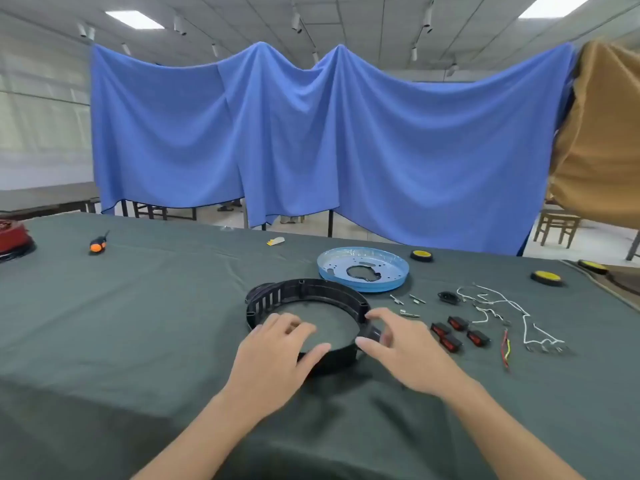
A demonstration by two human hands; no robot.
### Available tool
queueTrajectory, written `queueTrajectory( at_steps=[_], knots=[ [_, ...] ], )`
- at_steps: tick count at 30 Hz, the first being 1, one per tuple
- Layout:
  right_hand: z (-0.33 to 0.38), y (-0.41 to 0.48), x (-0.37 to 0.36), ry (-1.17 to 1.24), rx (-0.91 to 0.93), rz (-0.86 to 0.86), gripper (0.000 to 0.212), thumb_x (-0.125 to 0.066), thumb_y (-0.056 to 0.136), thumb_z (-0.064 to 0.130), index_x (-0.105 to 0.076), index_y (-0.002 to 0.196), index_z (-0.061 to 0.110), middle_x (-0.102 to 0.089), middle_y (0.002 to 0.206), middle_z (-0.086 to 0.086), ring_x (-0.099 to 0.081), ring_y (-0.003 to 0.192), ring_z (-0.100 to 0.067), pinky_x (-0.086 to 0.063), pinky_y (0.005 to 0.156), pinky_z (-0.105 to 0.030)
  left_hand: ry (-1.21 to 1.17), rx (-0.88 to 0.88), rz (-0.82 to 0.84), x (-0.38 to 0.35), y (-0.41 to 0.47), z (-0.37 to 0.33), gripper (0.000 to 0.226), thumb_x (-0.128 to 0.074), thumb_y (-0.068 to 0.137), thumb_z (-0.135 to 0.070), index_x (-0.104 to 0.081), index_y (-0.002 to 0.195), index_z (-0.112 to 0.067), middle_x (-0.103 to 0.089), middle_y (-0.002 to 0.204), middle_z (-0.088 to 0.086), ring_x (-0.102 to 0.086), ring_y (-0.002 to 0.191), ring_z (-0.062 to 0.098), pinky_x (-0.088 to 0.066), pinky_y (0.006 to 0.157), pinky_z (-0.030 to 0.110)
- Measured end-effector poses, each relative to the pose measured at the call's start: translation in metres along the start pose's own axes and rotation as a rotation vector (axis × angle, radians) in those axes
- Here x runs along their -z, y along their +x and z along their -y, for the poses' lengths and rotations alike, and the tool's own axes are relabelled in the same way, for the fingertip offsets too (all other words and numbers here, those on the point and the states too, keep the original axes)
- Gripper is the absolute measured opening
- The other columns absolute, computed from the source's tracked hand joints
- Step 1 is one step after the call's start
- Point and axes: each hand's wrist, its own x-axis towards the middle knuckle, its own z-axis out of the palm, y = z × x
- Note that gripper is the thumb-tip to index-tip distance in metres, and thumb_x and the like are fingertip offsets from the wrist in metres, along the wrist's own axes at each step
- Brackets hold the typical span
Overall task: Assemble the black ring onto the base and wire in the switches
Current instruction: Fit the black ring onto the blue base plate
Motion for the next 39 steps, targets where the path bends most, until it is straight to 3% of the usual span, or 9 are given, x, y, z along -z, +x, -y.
queueTrajectory(
  at_steps=[3,6,11,17,22,29,33,39],
  knots=[
    [0.002,0.011,-0.014,-0.128,0.076,-0.061,0.016,-0.061,0.091,0.037,-0.062,0.105,0.028,-0.050,0.067,0.012,-0.049,0.079,-0.011,-0.037,0.073,-0.026,0.107,-0.124,0.012,-0.009,0.003,0.007,0.039,-0.045,0.090,-0.053,-0.076,0.078,-0.033,-0.064,0.076,-0.013,-0.062,0.072,0.011,-0.035,0.066,0.022],
    [0.001,0.023,-0.021,-0.095,0.060,-0.064,0.006,-0.061,0.091,0.032,-0.064,0.095,0.028,-0.050,0.073,0.012,-0.049,0.081,-0.011,-0.036,0.073,-0.026,0.120,-0.131,-0.004,-0.016,0.005,0.018,0.038,-0.043,0.091,-0.049,-0.077,0.079,-0.035,-0.063,0.069,-0.012,-0.061,0.067,0.014,-0.028,0.064,0.025],
    [0.003,0.052,-0.033,-0.065,0.038,-0.086,0.009,-0.061,0.092,0.030,-0.066,0.098,0.026,-0.050,0.079,0.008,-0.050,0.082,-0.013,-0.041,0.076,-0.027,0.141,-0.021,-0.016,-0.031,0.012,0.034,0.040,-0.041,0.092,-0.047,-0.077,0.081,-0.034,-0.063,0.062,-0.010,-0.062,0.066,0.018,-0.032,0.067,0.032],
    [-0.006,0.082,-0.045,-0.031,0.049,-0.126,0.012,-0.059,0.093,0.029,-0.066,0.103,0.027,-0.045,0.083,0.012,-0.044,0.078,-0.005,-0.032,0.071,-0.019,0.165,-0.005,-0.042,-0.054,0.025,0.050,0.039,-0.041,0.094,-0.044,-0.076,0.082,-0.032,-0.061,0.058,-0.010,-0.060,0.062,0.018,-0.033,0.071,0.032],
    [-0.017,0.098,-0.043,-0.003,0.114,-0.048,0.023,-0.058,0.093,0.027,-0.062,0.116,0.027,-0.047,0.092,0.010,-0.048,0.080,-0.003,-0.040,0.081,-0.019,0.114,-0.103,-0.074,-0.073,0.040,0.052,0.032,-0.048,0.090,-0.034,-0.077,0.094,-0.021,-0.068,0.078,-0.008,-0.065,0.072,0.020,-0.037,0.075,0.033],
    [-0.054,0.114,-0.015,-0.116,0.090,-0.087,0.023,-0.055,0.092,0.024,-0.063,0.114,0.023,-0.059,0.100,0.010,-0.056,0.095,-0.009,-0.045,0.091,-0.029,0.264,-0.123,0.018,-0.104,0.073,0.032,0.037,-0.048,0.090,-0.046,-0.073,0.083,-0.020,-0.064,0.069,-0.004,-0.061,0.064,0.023,-0.044,0.062,0.035],
    [-0.072,0.138,-0.019,-0.208,0.034,-0.094,0.031,-0.049,0.096,0.023,-0.056,0.126,0.021,-0.055,0.123,0.004,-0.049,0.115,-0.014,-0.039,0.100,-0.028,0.292,-0.090,0.021,-0.115,0.075,0.042,0.041,-0.044,0.094,-0.042,-0.069,0.067,-0.023,-0.056,0.055,-0.005,-0.056,0.055,0.022,-0.043,0.045,0.034],
    [-0.075,0.174,-0.037,-0.371,0.008,-0.092,0.037,-0.044,0.098,0.026,-0.048,0.134,0.018,-0.051,0.132,-0.001,-0.043,0.120,-0.023,-0.034,0.101,-0.034,0.276,0.025,0.020,-0.118,0.078,0.081,0.044,-0.041,0.094,-0.043,-0.071,0.069,-0.024,-0.058,0.054,-0.006,-0.059,0.057,0.023,-0.042,0.049,0.033]
  ],
)
